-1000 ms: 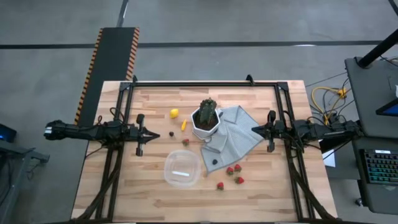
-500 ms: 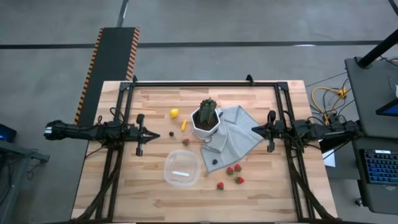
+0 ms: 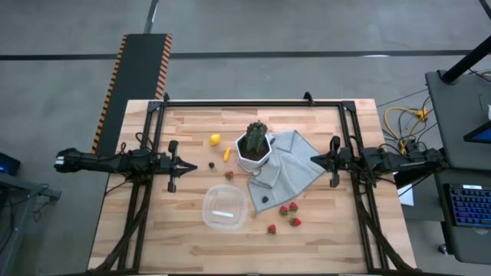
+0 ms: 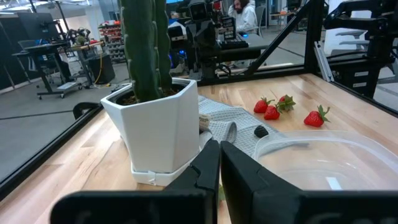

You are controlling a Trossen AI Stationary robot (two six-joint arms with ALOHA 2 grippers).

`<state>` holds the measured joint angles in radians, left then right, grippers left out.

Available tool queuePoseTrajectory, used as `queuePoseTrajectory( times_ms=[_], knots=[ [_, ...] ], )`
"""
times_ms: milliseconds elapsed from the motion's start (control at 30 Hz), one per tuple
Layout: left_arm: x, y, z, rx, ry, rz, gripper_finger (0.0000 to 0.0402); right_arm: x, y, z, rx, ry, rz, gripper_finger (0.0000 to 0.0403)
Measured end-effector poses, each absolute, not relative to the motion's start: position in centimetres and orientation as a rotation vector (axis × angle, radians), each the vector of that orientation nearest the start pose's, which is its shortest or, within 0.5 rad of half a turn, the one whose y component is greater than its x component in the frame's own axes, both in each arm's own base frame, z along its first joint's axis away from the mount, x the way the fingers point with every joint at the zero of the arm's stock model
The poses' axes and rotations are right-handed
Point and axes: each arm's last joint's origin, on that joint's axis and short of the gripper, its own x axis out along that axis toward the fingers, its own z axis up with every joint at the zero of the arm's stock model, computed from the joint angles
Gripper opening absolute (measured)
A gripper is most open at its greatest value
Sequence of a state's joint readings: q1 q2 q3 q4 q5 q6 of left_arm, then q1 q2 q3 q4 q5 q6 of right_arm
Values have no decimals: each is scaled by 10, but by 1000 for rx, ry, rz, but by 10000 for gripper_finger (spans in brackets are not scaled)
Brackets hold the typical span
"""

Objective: Pick and placing Produce into tupperware
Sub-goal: Put the strawberry into the transparent plastic container

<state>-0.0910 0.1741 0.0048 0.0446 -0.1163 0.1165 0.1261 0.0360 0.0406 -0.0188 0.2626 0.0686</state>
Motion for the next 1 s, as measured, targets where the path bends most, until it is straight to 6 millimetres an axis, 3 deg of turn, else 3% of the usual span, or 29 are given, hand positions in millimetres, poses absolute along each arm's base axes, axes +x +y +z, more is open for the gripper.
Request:
queuePoseTrajectory(
  times_ms=[533,667,867,1000],
  knots=[
    [108,-6,168,111,-11,26,0,97,5,181,134,-72,-114,13],
    [108,-6,170,114,-30,39,0,95,9,197,108,-241,25,43],
    [108,-6,170,110,-30,51,0,89,19,214,-15,-425,373,108],
    [108,-6,170,109,-31,53,0,89,20,220,-94,-445,392,138]
  ],
)
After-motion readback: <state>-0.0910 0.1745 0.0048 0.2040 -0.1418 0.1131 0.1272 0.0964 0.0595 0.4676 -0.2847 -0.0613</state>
